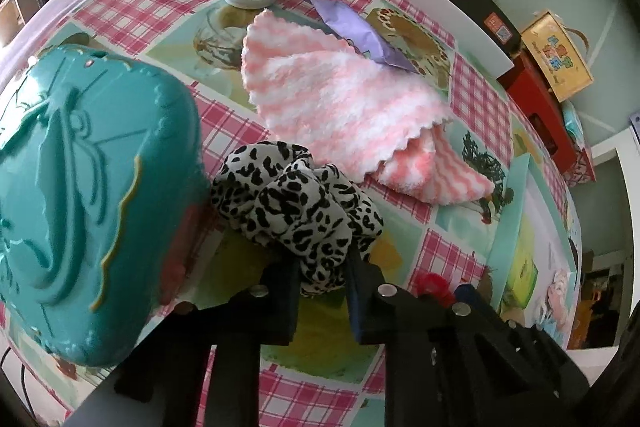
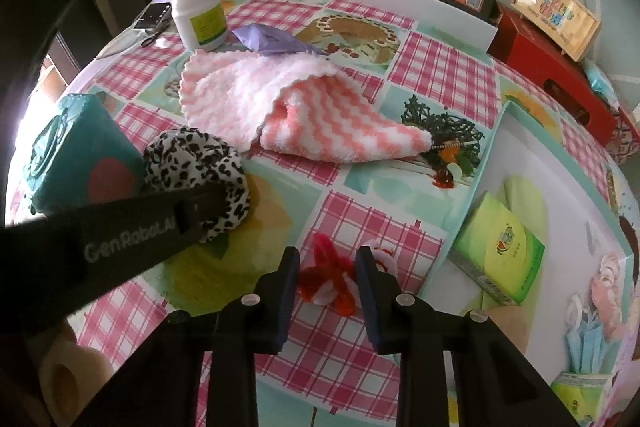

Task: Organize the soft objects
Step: 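Close right gripper on the red bow while left gripper grasps the leopard scrunchie, then lift and carry the red bow and leopard scrunchie over the white tray with both tools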

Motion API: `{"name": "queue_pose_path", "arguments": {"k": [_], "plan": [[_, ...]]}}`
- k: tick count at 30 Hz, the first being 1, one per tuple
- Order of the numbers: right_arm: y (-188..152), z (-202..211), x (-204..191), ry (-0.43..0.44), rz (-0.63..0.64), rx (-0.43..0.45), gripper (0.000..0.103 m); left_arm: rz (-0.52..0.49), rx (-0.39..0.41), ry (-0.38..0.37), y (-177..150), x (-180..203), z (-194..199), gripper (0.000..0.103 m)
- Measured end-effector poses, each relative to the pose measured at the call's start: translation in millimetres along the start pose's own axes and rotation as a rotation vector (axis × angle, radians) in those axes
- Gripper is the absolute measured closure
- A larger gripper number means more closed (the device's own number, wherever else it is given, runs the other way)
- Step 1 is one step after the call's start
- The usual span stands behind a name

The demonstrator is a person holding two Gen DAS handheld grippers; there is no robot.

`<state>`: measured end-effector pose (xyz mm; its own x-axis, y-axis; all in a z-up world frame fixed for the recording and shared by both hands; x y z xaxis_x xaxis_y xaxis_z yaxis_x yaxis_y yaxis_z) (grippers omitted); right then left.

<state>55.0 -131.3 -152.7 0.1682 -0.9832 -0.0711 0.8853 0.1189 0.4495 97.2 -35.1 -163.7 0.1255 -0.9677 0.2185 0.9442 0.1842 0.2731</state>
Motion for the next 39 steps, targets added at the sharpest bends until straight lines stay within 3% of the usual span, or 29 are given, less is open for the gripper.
{"name": "queue_pose_path", "arguments": {"k": [4,7,12,22,28,34,39], "plan": [[-0.9,4.5,0.1,-0.002,-0.017,0.021,0.077,-0.035,0.019,-0.001,-3.6,-0.2,3.8,0.085],[-2.4,9.2,-1.2,0.002,-0.021,0.04,0.098,-0.039,0.014,-0.011,-7.2,-3.4,7.0,0.086],[-2.6,8.7,-1.9,0.013,-0.022,0.037,0.098,-0.049,-0.003,-0.019,-10.0,-0.7,8.9,0.086],[6.9,36.1,11.2,0.051,-0.066,0.132,0.101,-0.083,-0.012,-0.026,-12.4,9.0,11.2,0.086],[2.4,30.9,9.9,0.067,-0.062,0.098,0.097,-0.086,-0.006,0.002,-10.7,5.6,9.8,0.086],[-5.1,24.8,14.8,0.043,-0.07,0.071,0.071,-0.082,-0.01,-0.003,-10.3,2.0,9.9,0.086],[-11.2,21.5,23.7,0.048,-0.107,0.049,0.07,-0.081,-0.015,-0.005,-10.1,1.0,9.1,0.086]]}}
Point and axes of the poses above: each gripper's, at about its wrist camera, not at the fingertips, and z roughly against the way its jaws point, x to its right, y to its top, the point moved 7 cm from there along -z, roughly the way its jaws point, and after that the axes turned 8 degrees about y, right-handed, at the moved point
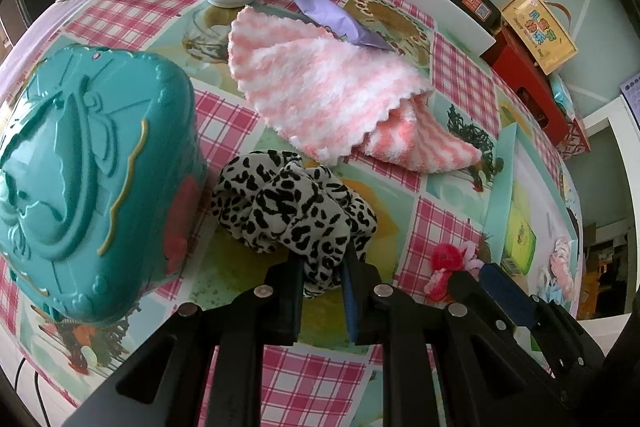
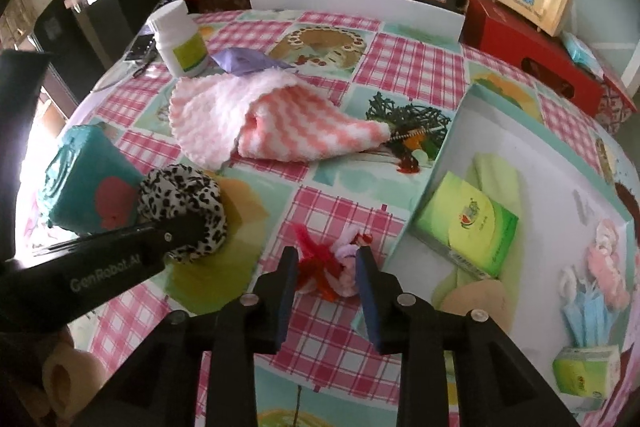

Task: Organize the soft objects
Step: 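Lift and carry the red bow and leopard scrunchie over the white tray with both tools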

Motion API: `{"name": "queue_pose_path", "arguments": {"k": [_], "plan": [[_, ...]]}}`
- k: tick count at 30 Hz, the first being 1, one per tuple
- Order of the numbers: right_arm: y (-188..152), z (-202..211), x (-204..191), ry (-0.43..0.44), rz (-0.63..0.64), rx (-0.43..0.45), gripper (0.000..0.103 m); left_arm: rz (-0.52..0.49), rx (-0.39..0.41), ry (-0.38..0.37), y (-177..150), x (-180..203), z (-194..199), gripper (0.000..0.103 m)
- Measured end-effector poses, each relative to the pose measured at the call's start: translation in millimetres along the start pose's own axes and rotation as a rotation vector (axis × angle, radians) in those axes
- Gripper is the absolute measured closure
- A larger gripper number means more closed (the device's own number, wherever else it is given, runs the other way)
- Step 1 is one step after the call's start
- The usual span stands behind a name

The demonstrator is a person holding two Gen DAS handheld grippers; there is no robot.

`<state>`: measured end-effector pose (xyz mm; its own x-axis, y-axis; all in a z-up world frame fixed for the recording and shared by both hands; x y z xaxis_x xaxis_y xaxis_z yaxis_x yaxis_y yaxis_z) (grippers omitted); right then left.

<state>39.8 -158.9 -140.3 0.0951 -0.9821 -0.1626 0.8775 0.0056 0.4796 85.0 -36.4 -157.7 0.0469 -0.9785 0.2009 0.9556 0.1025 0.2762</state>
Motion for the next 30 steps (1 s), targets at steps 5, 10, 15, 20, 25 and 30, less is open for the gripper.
{"name": "queue_pose_path", "arguments": {"k": [5,10,15,20,25,30], "plan": [[-0.8,-0.1,-0.4,0.005,-0.005,-0.006,0.063,0.002,-0.004,-0.001,0.7,-1.6,-0.8,0.086],[-2.3,-5.5,-6.1,-0.016,0.024,-0.028,0.043,0.003,-0.003,-0.002,0.4,-2.1,-1.5,0.086],[-4.1,-12.4,-9.1,-0.075,0.07,-0.041,0.044,0.002,-0.005,-0.003,0.0,-2.3,-2.1,0.086],[-5.7,-15.0,-7.0,-0.167,0.124,-0.057,0.07,0.003,-0.004,-0.003,-0.2,-2.6,-2.5,0.086],[-0.5,-5.6,-0.1,-0.141,0.074,-0.015,0.084,-0.002,0.0,0.002,-0.4,-2.0,-2.0,0.086],[15.2,15.6,-3.0,-0.087,0.046,0.085,0.084,-0.008,0.009,0.01,-0.5,-0.2,-0.6,0.086]]}}
Point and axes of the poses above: each gripper's, at about its wrist camera, not at the fingertips, and z roughly against the way its jaws point, x to its right, y to its top, the point moved 7 cm from there along -z, roughly the way its jaws point, and after that the axes turned 8 degrees about y, right-handed, at the moved point
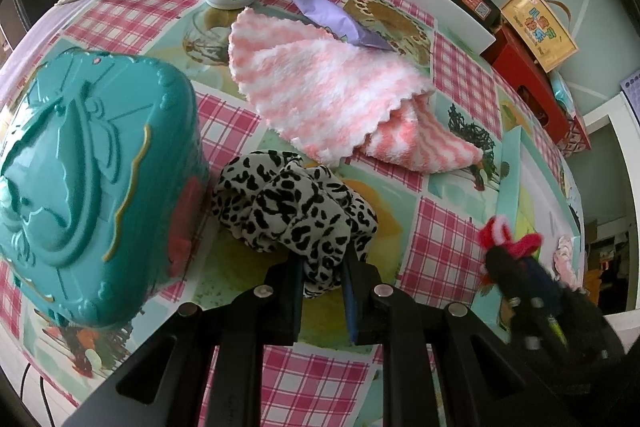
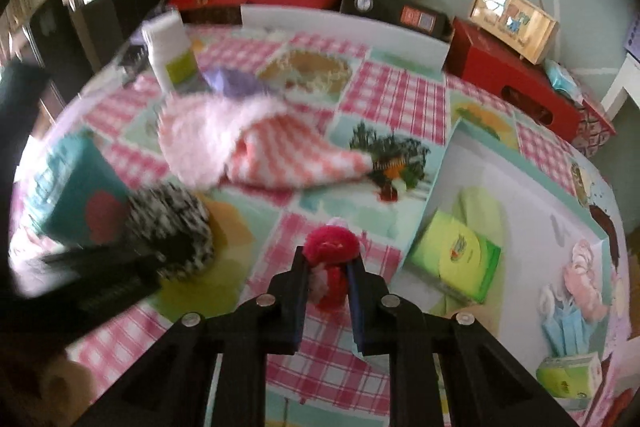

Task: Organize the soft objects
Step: 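Lift and carry the red bow and leopard scrunchie over the white tray with both tools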

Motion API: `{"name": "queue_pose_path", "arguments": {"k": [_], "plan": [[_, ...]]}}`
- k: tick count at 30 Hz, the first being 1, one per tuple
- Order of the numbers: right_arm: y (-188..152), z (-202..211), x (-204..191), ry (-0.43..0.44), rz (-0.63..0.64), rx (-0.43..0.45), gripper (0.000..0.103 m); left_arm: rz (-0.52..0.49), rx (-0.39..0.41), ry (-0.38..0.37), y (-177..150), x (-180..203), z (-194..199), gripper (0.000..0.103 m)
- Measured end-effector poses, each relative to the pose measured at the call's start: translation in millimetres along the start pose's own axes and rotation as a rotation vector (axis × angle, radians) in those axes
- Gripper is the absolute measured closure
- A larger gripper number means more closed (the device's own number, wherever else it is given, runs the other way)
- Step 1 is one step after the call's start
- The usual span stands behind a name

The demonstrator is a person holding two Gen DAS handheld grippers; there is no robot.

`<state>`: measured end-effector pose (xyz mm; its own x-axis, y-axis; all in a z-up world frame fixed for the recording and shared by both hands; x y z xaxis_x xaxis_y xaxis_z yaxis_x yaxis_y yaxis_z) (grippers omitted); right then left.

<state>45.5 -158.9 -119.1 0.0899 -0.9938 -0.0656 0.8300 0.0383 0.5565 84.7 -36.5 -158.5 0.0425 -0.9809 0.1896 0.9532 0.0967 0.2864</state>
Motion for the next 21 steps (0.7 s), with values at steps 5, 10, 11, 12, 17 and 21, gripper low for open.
{"name": "queue_pose_path", "arguments": {"k": [5,10,11,12,17,21], "plan": [[19.2,19.1,2.9,0.03,-0.024,0.055,0.084,-0.009,0.022,0.004,1.9,3.6,8.2,0.086],[43.7,52.5,20.8,0.006,-0.061,0.128,0.084,-0.041,0.049,-0.003,6.9,16.9,27.1,0.086],[49.9,58.4,27.8,-0.003,-0.077,0.142,0.084,-0.049,0.052,-0.011,8.7,21.2,32.0,0.086],[57.0,65.3,37.3,-0.018,-0.098,0.163,0.084,-0.057,0.056,-0.017,10.4,25.0,36.1,0.086],[76.0,85.6,79.9,-0.084,-0.181,0.226,0.084,-0.147,0.1,-0.039,25.6,59.6,58.3,0.086],[70.4,91.3,119.0,-0.14,-0.257,0.248,0.084,-0.244,0.134,-0.058,34.5,97.8,65.8,0.086]]}}
Point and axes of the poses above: each gripper's, at about its wrist camera, not at the fingertips, and z roughly against the way its jaws point, x to its right, y to its top, the point moved 7 cm from there along -z, roughly the way its jaws point, and after that the axes turned 8 degrees about y, right-handed, at the moved point
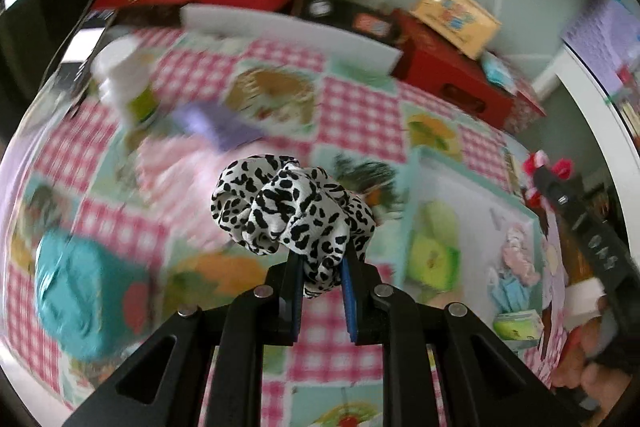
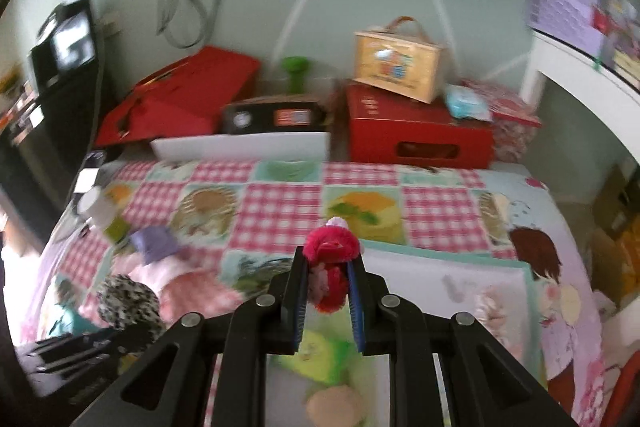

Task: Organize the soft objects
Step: 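Lift and carry the red bow and leopard scrunchie over the white tray with both tools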

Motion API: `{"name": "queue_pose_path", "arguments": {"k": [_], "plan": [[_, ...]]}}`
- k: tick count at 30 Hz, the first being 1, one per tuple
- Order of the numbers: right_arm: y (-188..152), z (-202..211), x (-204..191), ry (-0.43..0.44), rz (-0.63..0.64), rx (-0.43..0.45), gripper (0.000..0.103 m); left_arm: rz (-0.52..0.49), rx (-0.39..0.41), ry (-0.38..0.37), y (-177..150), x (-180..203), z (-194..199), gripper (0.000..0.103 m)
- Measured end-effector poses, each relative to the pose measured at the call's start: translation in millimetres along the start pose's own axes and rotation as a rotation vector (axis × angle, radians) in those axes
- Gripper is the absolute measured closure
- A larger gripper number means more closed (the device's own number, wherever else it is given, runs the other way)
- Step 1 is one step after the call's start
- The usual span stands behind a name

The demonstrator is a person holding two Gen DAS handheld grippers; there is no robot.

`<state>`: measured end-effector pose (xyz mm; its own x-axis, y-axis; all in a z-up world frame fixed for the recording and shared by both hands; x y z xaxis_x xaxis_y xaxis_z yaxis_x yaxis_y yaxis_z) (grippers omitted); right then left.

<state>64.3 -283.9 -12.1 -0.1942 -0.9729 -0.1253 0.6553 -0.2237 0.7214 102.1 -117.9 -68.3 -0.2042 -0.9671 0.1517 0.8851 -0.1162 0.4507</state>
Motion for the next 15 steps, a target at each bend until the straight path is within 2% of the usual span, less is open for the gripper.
{"name": "queue_pose_path", "arguments": {"k": [4,7,12,15], "plan": [[-15.3,-6.1,44.5,-0.039,-0.094,-0.015,0.083,-0.098,0.009,-0.034,8.5,42.6,-10.0,0.086],[-28.4,-13.3,76.4,-0.111,-0.138,-0.045,0.083,-0.163,0.003,-0.062,7.2,75.5,-22.1,0.086],[-42.4,-17.4,105.3,-0.195,-0.124,-0.07,0.083,-0.251,0.015,-0.113,8.5,125.9,-42.6,0.086],[-49.9,-22.1,115.3,-0.213,-0.117,-0.082,0.083,-0.28,0.028,-0.152,6.0,147.1,-53.1,0.086]]}}
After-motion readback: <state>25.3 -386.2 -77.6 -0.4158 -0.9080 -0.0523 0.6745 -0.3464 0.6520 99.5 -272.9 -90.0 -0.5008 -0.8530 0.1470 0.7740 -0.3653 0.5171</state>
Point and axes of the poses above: each gripper's, at about its wrist camera, not at the fingertips, and z roughly against the way its jaws point, x to its right, y to its top, the point moved 7 cm from there along -z, roughly the way its jaws point, and after that the axes turned 8 degrees about y, right-handed, at the moved point
